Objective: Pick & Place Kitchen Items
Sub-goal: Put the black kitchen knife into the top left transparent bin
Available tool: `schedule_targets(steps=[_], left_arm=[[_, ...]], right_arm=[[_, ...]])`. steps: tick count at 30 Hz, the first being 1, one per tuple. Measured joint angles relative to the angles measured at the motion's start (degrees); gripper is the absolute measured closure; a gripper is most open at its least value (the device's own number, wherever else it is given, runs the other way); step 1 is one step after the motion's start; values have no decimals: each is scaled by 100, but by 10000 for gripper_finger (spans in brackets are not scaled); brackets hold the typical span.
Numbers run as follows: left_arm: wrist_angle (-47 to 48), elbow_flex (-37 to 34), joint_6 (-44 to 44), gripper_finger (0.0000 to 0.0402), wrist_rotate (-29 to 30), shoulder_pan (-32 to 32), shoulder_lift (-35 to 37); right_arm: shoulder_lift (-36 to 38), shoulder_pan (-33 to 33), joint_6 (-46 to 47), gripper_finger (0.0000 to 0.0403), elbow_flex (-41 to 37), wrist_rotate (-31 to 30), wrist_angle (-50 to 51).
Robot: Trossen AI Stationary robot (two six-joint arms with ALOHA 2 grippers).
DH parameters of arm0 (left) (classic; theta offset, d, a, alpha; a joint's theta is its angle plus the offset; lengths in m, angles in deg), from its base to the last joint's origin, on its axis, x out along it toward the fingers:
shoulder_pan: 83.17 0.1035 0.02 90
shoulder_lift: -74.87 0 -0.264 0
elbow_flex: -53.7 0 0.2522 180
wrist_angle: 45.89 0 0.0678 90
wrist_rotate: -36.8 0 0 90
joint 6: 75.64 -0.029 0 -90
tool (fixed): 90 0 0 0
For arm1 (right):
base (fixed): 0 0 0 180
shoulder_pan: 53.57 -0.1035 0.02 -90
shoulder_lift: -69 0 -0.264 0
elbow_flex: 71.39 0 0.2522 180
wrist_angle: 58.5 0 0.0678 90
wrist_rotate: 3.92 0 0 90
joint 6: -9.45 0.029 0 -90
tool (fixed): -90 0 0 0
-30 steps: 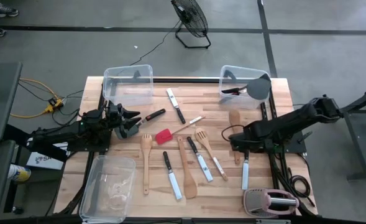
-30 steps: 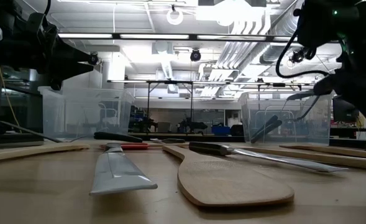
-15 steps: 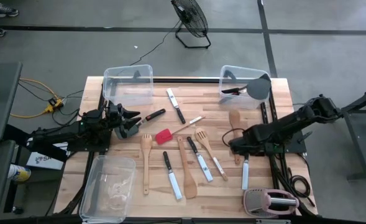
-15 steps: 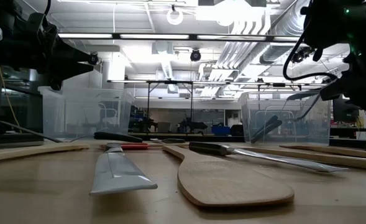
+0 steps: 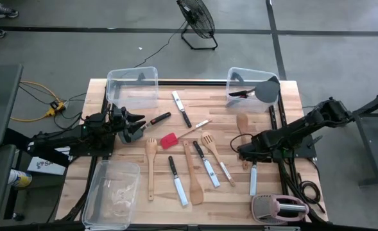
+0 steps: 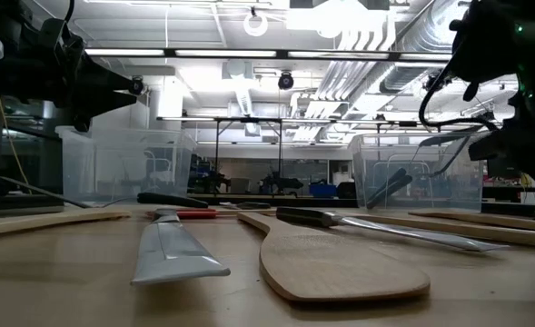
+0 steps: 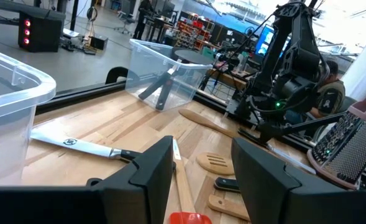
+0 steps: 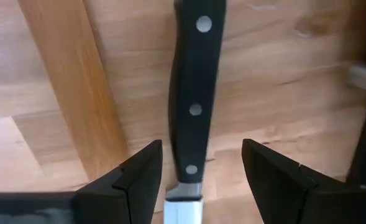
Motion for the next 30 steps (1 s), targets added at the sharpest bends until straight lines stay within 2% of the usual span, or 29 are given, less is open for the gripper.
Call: schedule_targets(steps=[7, 21, 30], left_arm=[[0, -1, 0, 239, 0, 0, -1], [0, -2, 0, 239, 2, 2, -1], [0, -2, 0, 239, 1, 2, -1]], right_arm=[[28, 0, -8, 227, -348, 27, -688], [27, 4, -554, 328, -473, -46, -674], [74, 4, -769, 329, -492, -108, -632]])
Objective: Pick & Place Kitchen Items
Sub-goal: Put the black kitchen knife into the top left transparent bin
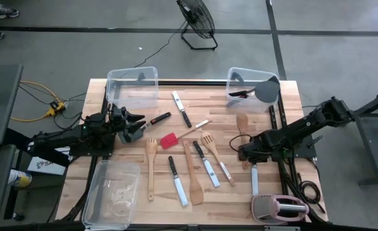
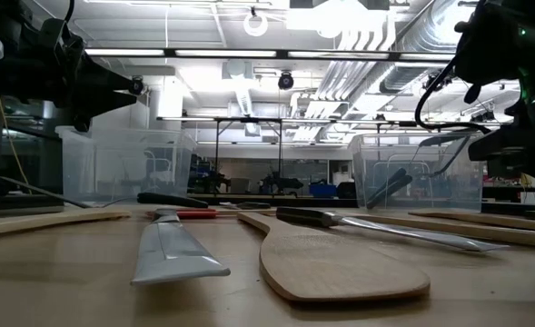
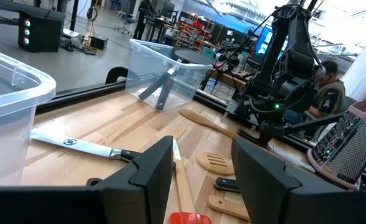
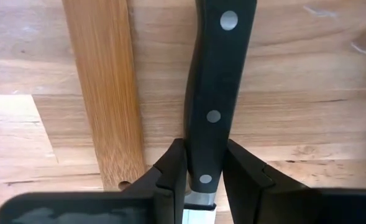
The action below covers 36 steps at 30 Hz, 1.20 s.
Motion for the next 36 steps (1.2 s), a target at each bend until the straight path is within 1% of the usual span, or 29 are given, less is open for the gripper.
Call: schedule_targets(steps=[6, 8, 12, 15, 20, 28, 32, 36], left_arm=[[0, 2, 0, 239, -2, -2, 1], [0, 1, 0, 239, -1, -1, 2], [0, 0, 0, 239, 0, -1, 0], [1, 2, 0, 239, 0, -1, 0], [0, 0, 0, 239, 0, -2, 2], [0, 2, 0, 239, 1, -2, 2], [0, 0, 0, 239, -1, -2, 1], [0, 2, 0, 239, 0, -2, 0]], right_arm=[[423, -11, -270, 329, -50, -158, 62], [578, -9, -395, 329, -66, -306, 213], [912, -4, -749, 329, -61, -345, 491], [1253, -7, -971, 329, -49, -383, 585], [1867, -4, -1337, 329, -22, -708, 634], [2567, -4, -2656, 329, 310, -1670, 644], [2726, 14, -3243, 329, 568, -2214, 628], [2754, 167, -3870, 329, 897, -2594, 565]])
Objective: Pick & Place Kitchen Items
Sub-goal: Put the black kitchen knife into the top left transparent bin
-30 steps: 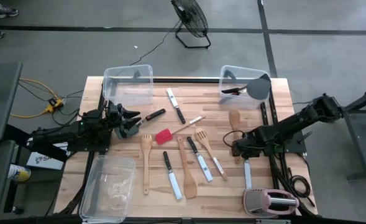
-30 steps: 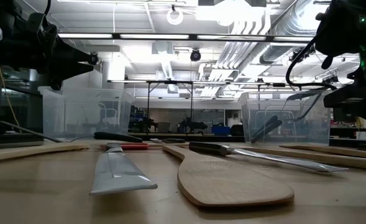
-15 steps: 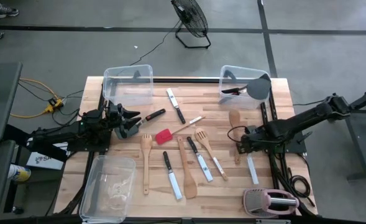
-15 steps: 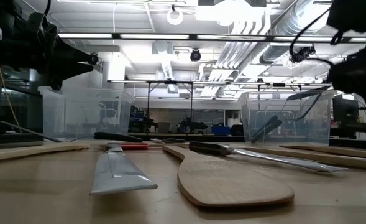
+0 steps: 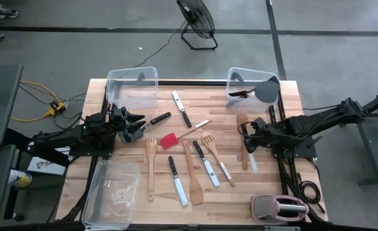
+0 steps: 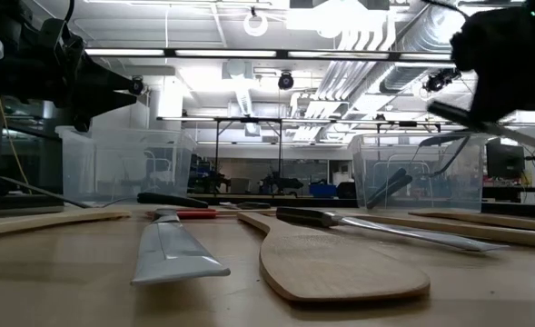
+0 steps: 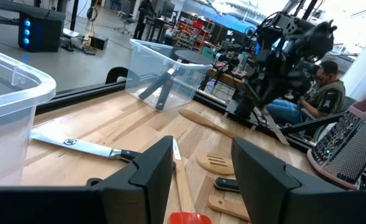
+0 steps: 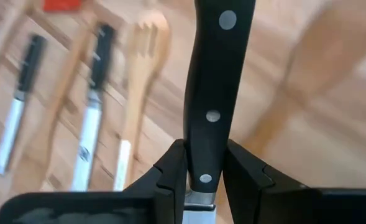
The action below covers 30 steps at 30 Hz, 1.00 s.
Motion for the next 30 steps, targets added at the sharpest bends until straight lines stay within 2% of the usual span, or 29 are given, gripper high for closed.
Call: schedule_targets(steps=[5, 11, 19, 30], left_arm=[[0, -2, 0, 239, -1, 2, -1], [0, -1, 0, 239, 1, 1, 1], [0, 0, 0, 239, -2, 2, 1], [-37, -2, 151, 239, 23, 2, 2]], right_arm=[[2, 322, -811, 329, 376, -202, -264], [4, 809, -1699, 329, 595, -140, -1037], [0, 1416, -3028, 329, 597, 407, -2633], [-154, 2143, -3849, 329, 597, 1097, -3953]])
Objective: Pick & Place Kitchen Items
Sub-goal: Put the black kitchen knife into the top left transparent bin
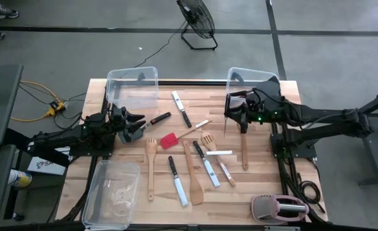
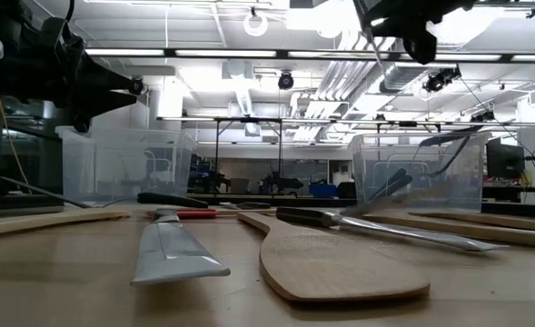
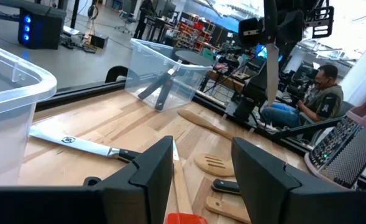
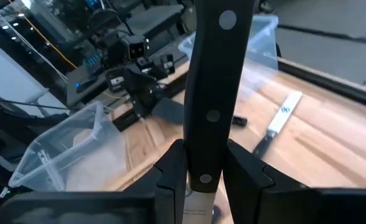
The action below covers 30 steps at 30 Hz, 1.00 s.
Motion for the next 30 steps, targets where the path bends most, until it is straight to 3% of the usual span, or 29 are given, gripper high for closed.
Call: schedule_targets(steps=[10, 18, 24, 30], left_arm=[[-458, 0, 40, 239, 56, -2, -2], [-1530, 28, 103, 239, 34, 0, -284], [-1707, 593, -172, 239, 41, -1, -1092], [-1760, 1532, -662, 239, 52, 0, -2434]], right_arm=[[-539, 245, -12, 329, 0, 227, -478], [-995, 410, -25, 329, 0, 560, -1331], [-1354, 683, -27, 329, 0, 1037, -1981], [-1541, 920, -22, 329, 0, 1559, -2536]])
